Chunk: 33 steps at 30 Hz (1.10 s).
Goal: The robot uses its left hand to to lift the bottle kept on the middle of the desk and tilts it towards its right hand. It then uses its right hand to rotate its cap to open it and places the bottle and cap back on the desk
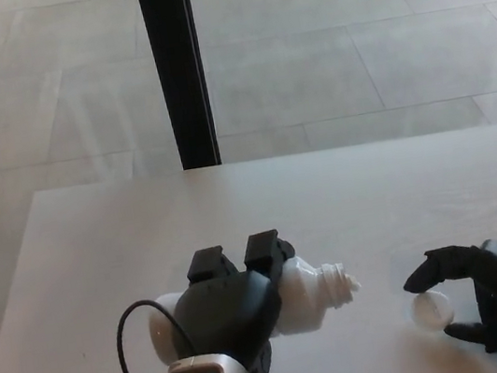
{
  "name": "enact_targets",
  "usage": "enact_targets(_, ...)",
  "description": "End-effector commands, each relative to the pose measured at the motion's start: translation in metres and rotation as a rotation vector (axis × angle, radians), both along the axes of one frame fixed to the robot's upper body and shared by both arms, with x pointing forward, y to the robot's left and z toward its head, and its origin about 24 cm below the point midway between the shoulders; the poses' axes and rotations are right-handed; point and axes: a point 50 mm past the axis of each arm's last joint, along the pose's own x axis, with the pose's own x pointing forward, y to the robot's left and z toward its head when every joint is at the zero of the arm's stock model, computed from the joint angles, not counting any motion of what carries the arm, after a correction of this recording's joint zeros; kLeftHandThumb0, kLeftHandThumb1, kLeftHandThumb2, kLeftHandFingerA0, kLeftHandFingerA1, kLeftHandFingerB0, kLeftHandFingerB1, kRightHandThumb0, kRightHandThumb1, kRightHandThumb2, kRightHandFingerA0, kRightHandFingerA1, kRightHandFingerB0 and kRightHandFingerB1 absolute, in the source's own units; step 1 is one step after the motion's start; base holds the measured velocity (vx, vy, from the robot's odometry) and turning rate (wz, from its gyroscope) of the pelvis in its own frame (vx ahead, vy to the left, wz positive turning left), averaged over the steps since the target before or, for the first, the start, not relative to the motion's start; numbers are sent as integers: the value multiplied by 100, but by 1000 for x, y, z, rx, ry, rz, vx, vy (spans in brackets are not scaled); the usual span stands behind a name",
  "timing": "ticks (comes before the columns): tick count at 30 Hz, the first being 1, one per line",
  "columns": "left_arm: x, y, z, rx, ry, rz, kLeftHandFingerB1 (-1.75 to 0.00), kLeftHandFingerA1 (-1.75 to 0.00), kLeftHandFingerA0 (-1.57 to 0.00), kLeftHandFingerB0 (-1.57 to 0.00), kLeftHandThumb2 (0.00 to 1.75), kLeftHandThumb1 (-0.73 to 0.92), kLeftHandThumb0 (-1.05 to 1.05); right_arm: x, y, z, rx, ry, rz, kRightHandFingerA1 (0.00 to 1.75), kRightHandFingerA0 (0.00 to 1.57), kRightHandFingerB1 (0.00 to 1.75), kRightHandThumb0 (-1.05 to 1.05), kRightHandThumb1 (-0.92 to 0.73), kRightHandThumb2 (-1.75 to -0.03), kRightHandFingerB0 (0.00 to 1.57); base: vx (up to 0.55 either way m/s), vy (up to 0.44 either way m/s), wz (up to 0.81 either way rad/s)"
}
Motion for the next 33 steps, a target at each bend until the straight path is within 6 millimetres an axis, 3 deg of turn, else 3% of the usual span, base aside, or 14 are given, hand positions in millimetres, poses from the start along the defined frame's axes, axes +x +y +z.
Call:
enact_targets(1,-1,1,-4,46,18,60,-106,-154,-90,-83,83,76,11,-7,-20,-24,-106,166,-91,92,54,43,-27,-67,-59,49,0,0,0)
enact_targets(3,0,-1,-2,71,54,90,-99,-154,-88,-80,83,79,7,-8,-21,-19,-104,143,-98,114,37,43,-24,-69,-59,52,0,0,0)
enact_targets(4,1,-2,-2,94,77,102,-91,-136,-92,-77,83,81,3,-8,-21,-19,-76,140,-111,124,35,43,-21,-69,-59,53,0,0,0)
enact_targets(6,2,-3,0,92,89,123,-92,-136,-93,-77,83,81,4,-8,-21,-18,-61,135,-122,121,31,42,-20,-71,-59,55,0,0,0)
enact_targets(7,3,-4,1,158,128,137,-72,-94,-70,-57,78,84,0,-8,-21,-17,-86,114,-116,122,31,42,-21,-69,-59,58,0,0,0)
enact_targets(8,4,-6,4,164,164,152,-62,-80,-61,-44,70,86,0,-9,-21,-16,-71,82,-120,100,34,44,-20,-68,-59,61,0,0,0)
enact_targets(10,5,-8,4,143,173,188,-64,-93,-73,-48,72,81,1,-10,-21,-15,-48,56,-129,89,36,46,-19,-68,-59,65,0,0,0)
enact_targets(11,6,-8,5,153,180,192,-62,-88,-71,-38,92,67,3,-11,-21,-15,-55,53,-129,85,36,44,-21,-68,-60,66,0,0,0)
enact_targets(12,8,-9,5,169,197,195,-63,-84,-66,-46,67,83,0,-12,-22,-13,-65,41,-130,82,37,44,-21,-68,-60,68,0,0,0)
enact_targets(15,11,-11,4,166,210,216,-68,-88,-71,-55,68,80,-3,-14,-21,-10,-51,6,-128,83,40,46,-20,-67,-59,72,0,0,0)
enact_targets(23,19,-18,-3,200,265,242,-63,-80,-66,-46,69,82,-9,-15,-21,-2,62,-94,-126,87,42,49,-18,-67,-59,76,0,0,0)
enact_targets(29,19,-22,-7,240,269,233,-71,-94,-77,-61,63,79,-22,-14,-20,2,113,-136,-140,88,43,50,-18,-67,-61,77,0,0,0)
enact_targets(32,19,-24,-10,281,279,232,-63,-88,-75,-52,63,81,-36,-15,-22,4,95,-161,-150,90,47,48,-19,-67,-61,78,0,0,0)
enact_targets(33,18,-25,-11,281,268,232,-52,-74,-49,-29,63,78,-47,-15,-23,4,120,-176,-159,96,48,50,-17,-67,-60,79,0,0,0)
